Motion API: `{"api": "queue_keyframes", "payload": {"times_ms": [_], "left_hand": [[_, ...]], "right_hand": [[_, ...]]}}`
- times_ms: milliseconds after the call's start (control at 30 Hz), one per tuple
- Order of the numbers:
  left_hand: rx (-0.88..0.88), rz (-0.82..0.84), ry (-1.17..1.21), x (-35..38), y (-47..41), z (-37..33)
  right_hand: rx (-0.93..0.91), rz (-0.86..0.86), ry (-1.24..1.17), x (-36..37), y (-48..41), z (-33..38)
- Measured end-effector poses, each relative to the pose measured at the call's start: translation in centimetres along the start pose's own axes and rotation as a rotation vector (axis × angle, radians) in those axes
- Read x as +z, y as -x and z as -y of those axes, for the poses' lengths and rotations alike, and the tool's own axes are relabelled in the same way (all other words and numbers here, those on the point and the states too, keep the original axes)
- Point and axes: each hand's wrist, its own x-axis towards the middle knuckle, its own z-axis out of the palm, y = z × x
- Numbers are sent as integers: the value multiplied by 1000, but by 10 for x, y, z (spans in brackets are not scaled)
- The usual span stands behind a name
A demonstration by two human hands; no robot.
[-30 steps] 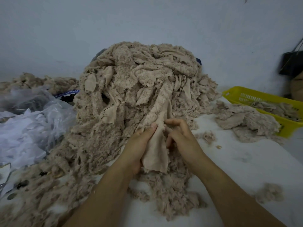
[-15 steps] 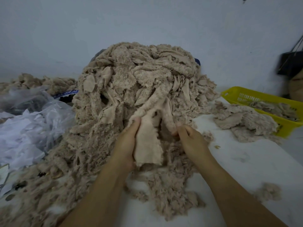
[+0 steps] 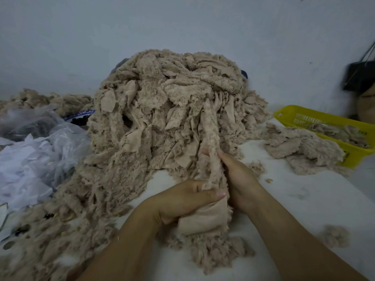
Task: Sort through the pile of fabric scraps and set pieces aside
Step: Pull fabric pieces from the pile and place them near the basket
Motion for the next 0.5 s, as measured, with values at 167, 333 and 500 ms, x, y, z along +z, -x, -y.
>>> {"api": "queue_keyframes", "payload": {"times_ms": [167, 333, 500], "left_hand": [[90, -393, 269, -7, -5, -5], [95, -586, 428, -23, -13, -1], [40, -634, 202, -27, -17, 7]], "right_hand": [[-148, -86, 369, -8, -5, -5], [-444, 97, 1070, 1, 0, -15], [-625, 361, 1556, 18, 6, -35]]}}
